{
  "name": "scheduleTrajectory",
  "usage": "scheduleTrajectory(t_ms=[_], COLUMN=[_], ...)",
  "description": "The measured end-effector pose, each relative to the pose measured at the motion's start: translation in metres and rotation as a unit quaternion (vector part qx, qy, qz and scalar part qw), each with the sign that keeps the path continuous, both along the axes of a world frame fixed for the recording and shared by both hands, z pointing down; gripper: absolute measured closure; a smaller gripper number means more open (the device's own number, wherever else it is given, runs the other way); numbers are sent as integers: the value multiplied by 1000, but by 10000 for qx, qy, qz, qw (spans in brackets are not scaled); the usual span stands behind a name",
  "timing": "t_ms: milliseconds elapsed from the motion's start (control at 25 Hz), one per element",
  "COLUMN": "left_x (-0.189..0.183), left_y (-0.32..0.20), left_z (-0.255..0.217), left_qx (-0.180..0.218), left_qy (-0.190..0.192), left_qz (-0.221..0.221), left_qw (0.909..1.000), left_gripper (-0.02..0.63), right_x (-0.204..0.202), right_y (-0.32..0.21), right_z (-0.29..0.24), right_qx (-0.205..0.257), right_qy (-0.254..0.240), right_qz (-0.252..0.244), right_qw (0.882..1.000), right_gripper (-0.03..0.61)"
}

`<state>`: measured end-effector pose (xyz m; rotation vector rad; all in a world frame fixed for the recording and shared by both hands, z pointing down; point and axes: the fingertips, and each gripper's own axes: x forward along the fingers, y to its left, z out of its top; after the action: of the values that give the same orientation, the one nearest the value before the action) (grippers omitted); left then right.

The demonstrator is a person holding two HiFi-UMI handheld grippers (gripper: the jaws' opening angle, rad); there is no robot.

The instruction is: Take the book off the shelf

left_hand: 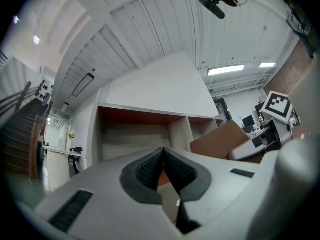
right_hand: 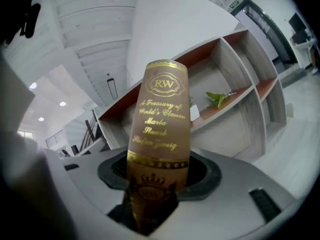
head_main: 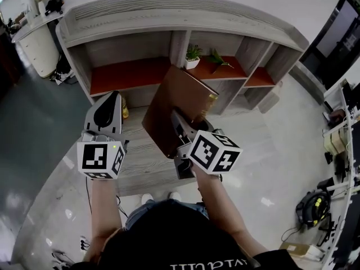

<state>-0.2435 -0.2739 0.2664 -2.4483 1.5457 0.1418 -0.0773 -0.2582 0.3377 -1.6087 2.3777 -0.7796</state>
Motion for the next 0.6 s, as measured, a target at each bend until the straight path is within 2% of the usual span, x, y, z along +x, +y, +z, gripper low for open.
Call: scheduleTrajectory(t_ms=[280,480,600], left_x=[11,19,22], left_y=[-1,-1,-3], left_z=[-2,-3,-3], left_qx=[14,31,31], left_qy=[-13,-17,-11], left_qz=[127,201,233], left_qw=[9999,9998,9997], left_gripper=[601,601,601], right_x=[13,22,28], right_y=[7,9,9], right_z=[-5,-7,-9], right_qx=[247,312,376], right_qy=[1175,2096,2489], right_qz=[389,665,817], right_qw=[9920,9750,9644], right_gripper=[341,341,341])
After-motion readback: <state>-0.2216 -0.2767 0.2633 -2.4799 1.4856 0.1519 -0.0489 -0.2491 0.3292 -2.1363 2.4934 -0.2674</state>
